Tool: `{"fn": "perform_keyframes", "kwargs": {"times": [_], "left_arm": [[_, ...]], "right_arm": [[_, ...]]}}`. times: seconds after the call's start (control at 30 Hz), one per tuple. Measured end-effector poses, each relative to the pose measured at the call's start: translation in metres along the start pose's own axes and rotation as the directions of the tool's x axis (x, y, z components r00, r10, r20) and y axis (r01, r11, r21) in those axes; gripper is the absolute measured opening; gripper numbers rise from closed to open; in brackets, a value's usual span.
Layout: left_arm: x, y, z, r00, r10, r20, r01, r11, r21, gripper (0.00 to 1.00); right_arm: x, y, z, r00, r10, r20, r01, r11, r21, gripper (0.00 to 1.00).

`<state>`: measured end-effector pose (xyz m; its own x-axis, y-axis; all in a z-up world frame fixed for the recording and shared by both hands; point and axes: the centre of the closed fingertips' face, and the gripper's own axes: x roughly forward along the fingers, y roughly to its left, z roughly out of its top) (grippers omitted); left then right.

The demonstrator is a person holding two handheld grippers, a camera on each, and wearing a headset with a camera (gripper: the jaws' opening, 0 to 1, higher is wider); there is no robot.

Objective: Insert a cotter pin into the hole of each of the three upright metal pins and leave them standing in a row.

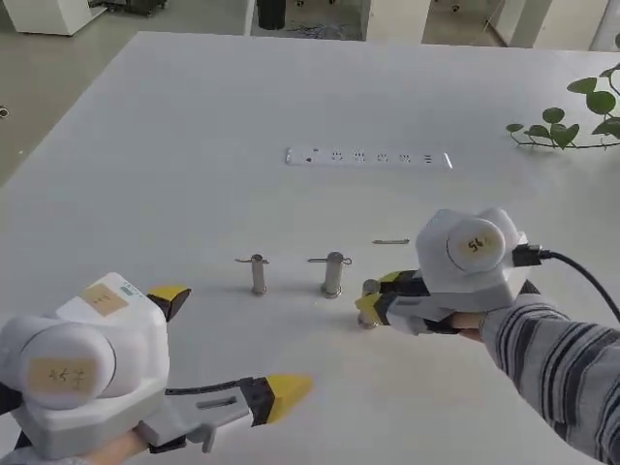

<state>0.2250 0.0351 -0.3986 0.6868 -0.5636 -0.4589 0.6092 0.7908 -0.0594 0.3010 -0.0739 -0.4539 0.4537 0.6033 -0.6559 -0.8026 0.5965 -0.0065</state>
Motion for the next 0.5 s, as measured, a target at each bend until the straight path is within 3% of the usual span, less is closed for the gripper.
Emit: {"fn": "perform_keyframes", "kwargs": {"times": [0.5], "left_arm": [[-0.0018, -0.0018, -0.0012, 1.0, -0.001, -0.002, 0.001, 1.0, 0.0, 0.94]], "right_arm": [[0.0041, 0.0116, 0.0005, 0.9983, -0.049, 0.032, 0.048, 0.998, 0.033, 0.08]]}}
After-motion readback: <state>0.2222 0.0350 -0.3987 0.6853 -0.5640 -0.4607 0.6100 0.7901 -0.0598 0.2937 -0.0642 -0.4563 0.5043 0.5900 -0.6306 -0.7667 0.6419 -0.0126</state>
